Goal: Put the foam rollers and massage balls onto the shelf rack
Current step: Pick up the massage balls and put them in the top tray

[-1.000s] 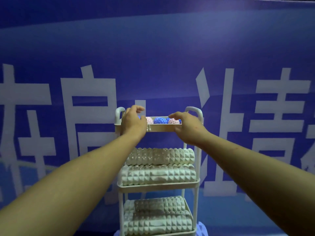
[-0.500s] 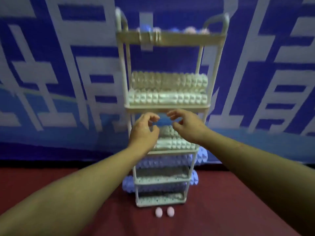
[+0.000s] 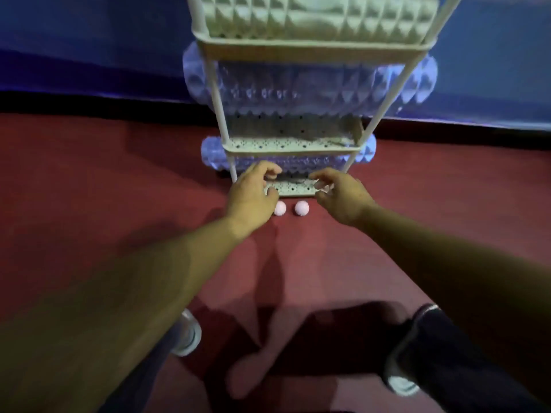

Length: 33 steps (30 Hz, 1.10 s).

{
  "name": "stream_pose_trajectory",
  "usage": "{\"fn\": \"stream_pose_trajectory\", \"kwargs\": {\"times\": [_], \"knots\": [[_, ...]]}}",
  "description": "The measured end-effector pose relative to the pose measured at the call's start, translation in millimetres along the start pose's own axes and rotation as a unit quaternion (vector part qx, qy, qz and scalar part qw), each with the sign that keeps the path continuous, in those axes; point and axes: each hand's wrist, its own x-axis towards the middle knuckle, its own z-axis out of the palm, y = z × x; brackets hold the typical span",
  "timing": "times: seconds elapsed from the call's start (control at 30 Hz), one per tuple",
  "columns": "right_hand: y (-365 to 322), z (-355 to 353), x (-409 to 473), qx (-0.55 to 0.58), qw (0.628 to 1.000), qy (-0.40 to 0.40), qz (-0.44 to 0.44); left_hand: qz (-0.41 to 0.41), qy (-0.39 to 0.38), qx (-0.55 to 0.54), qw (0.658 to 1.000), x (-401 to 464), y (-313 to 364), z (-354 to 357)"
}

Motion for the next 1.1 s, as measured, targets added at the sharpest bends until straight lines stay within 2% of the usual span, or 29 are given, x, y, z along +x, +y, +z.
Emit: {"fn": "stream_pose_trajectory", "kwargs": {"times": [0.23,0.63,0.73,0.83,1.0,1.1], "knots": [[85,100,46,-0.018,0.996,-0.058,0.072,-0.085,-0.035,0.001,0.996,18,-95,79],[161,187,149,-0.041,0.995,-0.015,0.087,-0.066,-0.117,0.1,0.986,61,-187,169],[169,199,160,-0.027,0.995,0.01,0.093,-0.067,-0.134,0.088,0.985,62,-200,186],[171,205,159,-0.016,0.994,0.047,0.101,-0.113,-0.12,0.092,0.982,64,-201,194],[171,192,132,0.023,0.996,0.038,0.078,-0.155,-0.1,0.092,0.978,60,-188,185],[161,173,107,0.065,0.995,0.04,0.071,-0.144,-0.093,0.074,0.982,38,-170,163]]}}
